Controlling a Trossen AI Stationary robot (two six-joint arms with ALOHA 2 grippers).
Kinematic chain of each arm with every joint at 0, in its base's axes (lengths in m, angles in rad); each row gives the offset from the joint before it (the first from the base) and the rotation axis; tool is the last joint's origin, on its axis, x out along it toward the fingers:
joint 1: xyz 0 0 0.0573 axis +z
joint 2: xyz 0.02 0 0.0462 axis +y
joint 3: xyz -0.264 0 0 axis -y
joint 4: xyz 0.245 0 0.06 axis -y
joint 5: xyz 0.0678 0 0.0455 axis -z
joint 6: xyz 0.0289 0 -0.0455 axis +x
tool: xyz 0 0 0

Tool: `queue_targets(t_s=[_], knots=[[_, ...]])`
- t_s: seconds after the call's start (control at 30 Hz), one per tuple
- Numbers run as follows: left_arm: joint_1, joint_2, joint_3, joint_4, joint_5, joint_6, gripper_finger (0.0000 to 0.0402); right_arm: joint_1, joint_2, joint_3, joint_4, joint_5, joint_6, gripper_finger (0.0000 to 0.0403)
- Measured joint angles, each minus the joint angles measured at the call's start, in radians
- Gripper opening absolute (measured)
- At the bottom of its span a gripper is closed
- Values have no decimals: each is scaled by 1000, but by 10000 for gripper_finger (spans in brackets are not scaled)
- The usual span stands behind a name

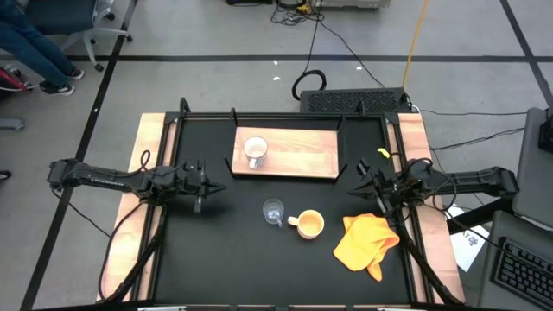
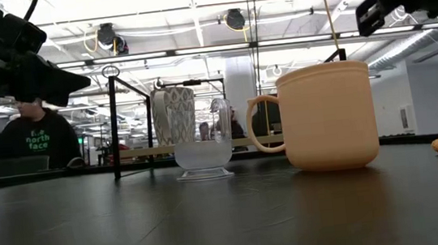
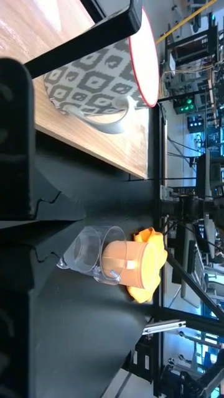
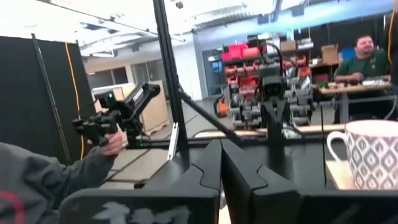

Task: Stack small to large cups/mugs on shelf
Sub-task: Put the orange mug on the shelf

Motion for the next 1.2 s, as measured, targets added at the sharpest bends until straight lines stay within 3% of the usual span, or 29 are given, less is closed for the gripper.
queue_targets(t_s=[0.23, 0.9, 1.2], knots=[[0, 0, 0, 0, 0, -2, 0, 0, 144, 0, 210, -23, 13, 0], [0, 0, 1, -22, 17, -14, 0, 173, 441, 199, 70, -32, -186, 0], [0, 0, 1, -24, 17, -14, 0, 190, 515, 241, 69, 77, -192, 0]])
